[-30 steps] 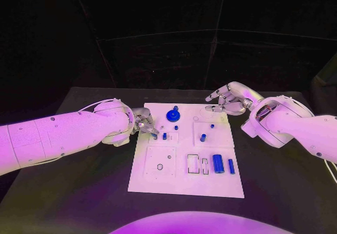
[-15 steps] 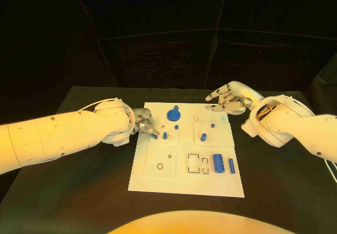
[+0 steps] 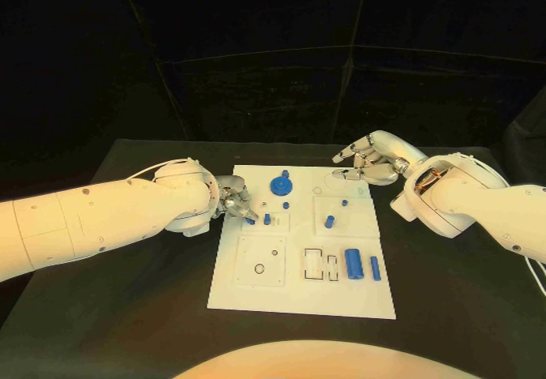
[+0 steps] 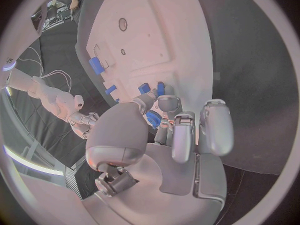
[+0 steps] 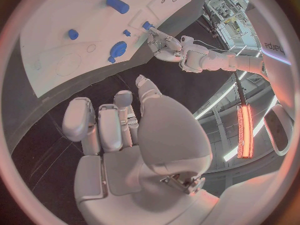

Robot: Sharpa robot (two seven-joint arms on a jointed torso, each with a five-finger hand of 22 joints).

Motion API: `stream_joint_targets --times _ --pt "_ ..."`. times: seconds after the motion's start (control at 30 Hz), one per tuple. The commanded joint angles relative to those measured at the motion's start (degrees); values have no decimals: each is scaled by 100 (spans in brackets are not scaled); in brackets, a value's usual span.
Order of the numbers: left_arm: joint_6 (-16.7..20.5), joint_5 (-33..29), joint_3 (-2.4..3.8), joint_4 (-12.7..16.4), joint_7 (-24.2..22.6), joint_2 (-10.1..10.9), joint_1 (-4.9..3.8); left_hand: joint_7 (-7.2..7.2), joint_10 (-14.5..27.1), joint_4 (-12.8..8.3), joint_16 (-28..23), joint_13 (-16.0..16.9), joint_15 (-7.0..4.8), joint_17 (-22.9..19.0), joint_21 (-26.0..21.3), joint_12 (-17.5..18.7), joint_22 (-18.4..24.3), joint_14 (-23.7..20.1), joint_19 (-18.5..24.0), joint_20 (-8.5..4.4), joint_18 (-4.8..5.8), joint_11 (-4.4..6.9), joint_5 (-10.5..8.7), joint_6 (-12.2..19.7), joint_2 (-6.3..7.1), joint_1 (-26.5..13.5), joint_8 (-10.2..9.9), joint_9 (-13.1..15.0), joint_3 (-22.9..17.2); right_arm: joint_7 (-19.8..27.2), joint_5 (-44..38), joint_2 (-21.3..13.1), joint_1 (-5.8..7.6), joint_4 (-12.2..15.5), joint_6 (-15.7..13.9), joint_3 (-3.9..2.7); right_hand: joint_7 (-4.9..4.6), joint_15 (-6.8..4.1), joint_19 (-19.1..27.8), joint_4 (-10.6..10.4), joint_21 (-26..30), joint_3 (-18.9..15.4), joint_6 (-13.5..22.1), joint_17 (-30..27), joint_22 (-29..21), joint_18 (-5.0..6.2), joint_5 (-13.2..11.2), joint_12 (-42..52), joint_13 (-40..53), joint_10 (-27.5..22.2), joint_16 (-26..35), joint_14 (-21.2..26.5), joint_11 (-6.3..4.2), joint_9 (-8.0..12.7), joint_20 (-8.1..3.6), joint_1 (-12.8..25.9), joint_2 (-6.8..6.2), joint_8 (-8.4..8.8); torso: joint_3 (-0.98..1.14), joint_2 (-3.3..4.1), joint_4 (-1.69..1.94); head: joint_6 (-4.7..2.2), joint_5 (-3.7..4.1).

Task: Assemble the parts on the task board

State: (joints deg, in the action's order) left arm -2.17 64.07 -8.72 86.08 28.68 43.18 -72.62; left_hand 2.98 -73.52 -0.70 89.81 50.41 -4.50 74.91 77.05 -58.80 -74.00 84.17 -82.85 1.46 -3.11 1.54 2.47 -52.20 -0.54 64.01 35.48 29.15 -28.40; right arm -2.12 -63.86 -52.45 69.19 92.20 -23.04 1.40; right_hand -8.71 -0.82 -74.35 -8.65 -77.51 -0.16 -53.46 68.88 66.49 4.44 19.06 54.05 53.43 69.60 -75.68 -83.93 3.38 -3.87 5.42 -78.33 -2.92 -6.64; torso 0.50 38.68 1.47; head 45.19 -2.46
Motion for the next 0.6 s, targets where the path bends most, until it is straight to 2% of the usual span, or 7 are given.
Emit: stream_joint_targets --times 0.03,0.43,0.6 --pt "-121 53 -7 5 59 -5 4 -42 -37 -378 19 4 -41 1509 17 -22 -5 583 -28 -7 -69 8 28 -8 -52 7 39 9 -411 24 9 3 10 7 14 -3 25 -10 33 -4 20 -44 31 -5 -6 77 21 -29 -6 -42 33 -162 -3 -4 6 -12 25 -31 1 0 -1 11 2" --pt "-119 51 -9 -42 61 -35 3 -36 -22 -344 19 -21 -41 1509 6 -2 4 583 -23 -9 -72 4 27 14 -41 -59 47 13 -452 25 9 8 10 8 13 -3 25 -10 33 -9 22 -49 31 -6 -7 77 24 -28 -7 -42 35 -163 -2 -4 6 -11 25 -33 2 2 -1 11 14" --pt "-140 49 -10 -61 56 -58 3 -43 -11 -251 19 -32 -40 1509 1 1 3 583 -23 -9 -72 2 26 -1 138 -308 81 23 -384 25 9 9 10 10 13 -3 25 -10 33 -14 23 -54 32 -6 -9 77 28 -27 -9 -42 37 -163 -2 -4 6 -10 26 -35 1 3 -1 19 14"
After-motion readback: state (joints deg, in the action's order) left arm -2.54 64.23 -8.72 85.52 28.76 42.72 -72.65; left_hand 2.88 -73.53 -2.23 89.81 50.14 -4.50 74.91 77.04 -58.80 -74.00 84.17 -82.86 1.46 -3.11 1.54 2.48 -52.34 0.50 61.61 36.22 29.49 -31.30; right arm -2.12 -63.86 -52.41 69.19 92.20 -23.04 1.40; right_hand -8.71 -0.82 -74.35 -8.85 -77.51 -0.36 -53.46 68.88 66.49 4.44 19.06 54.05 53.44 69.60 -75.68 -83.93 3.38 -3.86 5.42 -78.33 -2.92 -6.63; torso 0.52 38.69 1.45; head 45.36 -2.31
